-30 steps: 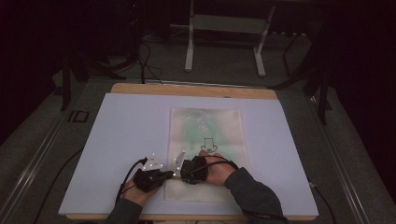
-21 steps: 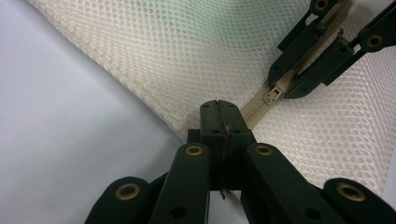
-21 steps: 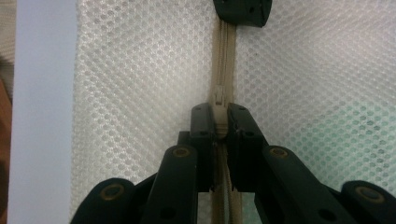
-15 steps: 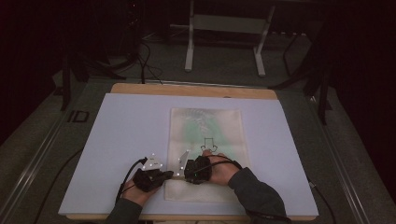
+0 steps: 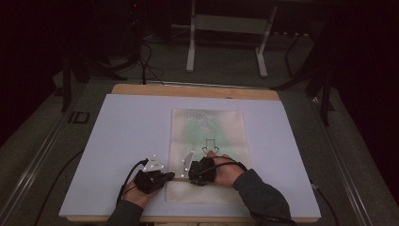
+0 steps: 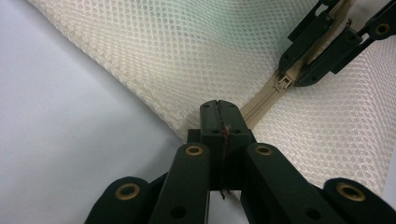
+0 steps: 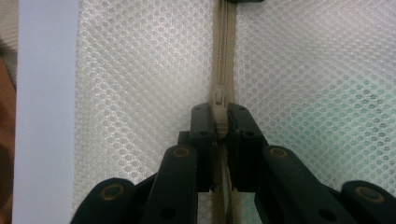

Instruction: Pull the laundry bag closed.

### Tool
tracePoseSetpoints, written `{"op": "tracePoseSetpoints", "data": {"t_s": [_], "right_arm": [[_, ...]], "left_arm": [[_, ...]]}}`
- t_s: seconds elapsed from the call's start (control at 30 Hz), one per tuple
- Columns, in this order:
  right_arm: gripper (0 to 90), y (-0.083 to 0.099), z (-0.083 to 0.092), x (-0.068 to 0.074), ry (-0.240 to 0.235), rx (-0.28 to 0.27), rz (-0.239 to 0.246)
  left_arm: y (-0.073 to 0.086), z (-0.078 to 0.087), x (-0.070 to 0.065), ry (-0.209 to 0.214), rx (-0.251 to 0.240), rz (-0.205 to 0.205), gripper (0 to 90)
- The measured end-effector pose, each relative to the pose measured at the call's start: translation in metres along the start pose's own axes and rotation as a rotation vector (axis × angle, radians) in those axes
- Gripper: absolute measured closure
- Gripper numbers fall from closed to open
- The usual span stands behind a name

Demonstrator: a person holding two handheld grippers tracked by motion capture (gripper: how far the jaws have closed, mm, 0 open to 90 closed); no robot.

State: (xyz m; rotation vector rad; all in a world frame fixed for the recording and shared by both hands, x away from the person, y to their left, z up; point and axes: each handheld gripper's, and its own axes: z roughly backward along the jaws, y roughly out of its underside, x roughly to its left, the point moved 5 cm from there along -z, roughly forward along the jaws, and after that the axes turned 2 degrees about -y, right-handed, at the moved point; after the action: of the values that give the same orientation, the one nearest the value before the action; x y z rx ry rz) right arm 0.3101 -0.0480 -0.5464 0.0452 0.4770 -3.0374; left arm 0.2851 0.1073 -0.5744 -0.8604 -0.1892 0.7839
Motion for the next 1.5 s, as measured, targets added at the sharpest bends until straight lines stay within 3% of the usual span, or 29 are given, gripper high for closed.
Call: {"op": "tracePoseSetpoints", "data": {"t_s": [1.5], "right_arm": [[82.2, 0.017, 0.008, 0.000, -0.013, 0.026, -0.010]], "left_arm": [[0.000, 0.000, 0.001, 0.009, 0.002, 0.005, 89.5]]}}
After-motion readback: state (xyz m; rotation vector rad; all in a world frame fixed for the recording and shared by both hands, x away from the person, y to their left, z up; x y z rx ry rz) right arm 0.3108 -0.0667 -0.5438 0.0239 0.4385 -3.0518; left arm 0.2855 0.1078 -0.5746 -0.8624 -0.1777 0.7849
